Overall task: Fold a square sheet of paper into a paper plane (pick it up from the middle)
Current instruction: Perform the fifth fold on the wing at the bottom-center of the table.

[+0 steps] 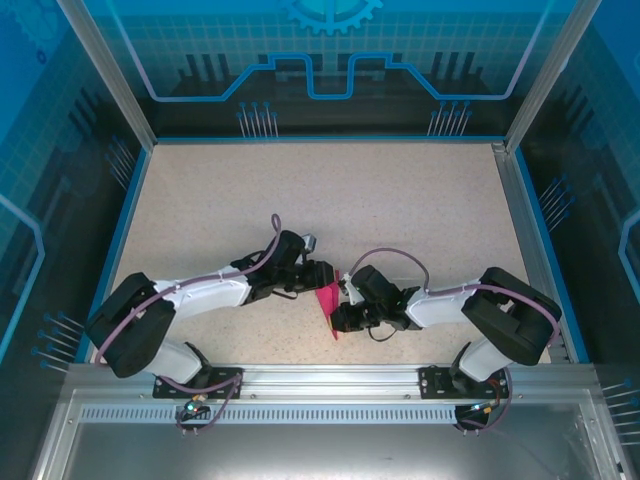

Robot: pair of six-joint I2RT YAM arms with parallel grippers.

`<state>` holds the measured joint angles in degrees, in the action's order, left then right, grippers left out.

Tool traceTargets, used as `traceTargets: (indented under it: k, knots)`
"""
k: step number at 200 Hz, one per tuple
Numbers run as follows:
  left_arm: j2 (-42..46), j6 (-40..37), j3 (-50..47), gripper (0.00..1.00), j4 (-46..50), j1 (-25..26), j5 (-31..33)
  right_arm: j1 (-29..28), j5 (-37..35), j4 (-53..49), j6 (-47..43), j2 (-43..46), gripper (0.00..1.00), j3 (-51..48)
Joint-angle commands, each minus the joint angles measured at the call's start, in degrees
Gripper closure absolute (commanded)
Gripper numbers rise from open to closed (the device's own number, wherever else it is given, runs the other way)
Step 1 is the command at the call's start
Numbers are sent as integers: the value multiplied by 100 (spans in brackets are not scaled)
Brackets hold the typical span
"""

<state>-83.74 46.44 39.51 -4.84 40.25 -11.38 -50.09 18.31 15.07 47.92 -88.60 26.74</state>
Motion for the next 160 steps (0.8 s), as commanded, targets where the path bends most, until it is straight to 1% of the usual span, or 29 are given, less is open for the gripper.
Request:
traceTargets:
  k: [1,19,37,71,112,139,160]
  knots:
    - [-201,-179,-27,61,-346,-17,-70,25,-300,-865,-142,-361,92,-178]
    - [-370,-117,-14,63,-406,-48,-41,30,-310,-865,-108,-353,92,-187]
    - [-481,27,-65,69,-429,-129,42,27,-327,-857,-94,-358,93,-196]
    - [-520,256,-286,76,-742,-276,-2,26,-348,-856,-52,-350,93,-204]
    - [-534,357,-338,78,-956,-290,-293,29,-373,-900,-20,-281,93,-205]
    - [-334,476,-473,75,-1186,-296,-473,30,-381,-929,-20,-214,93,-207]
    - [-35,450,-566,75,-867,-295,-349,26,-407,-944,-9,-160,93,-233]
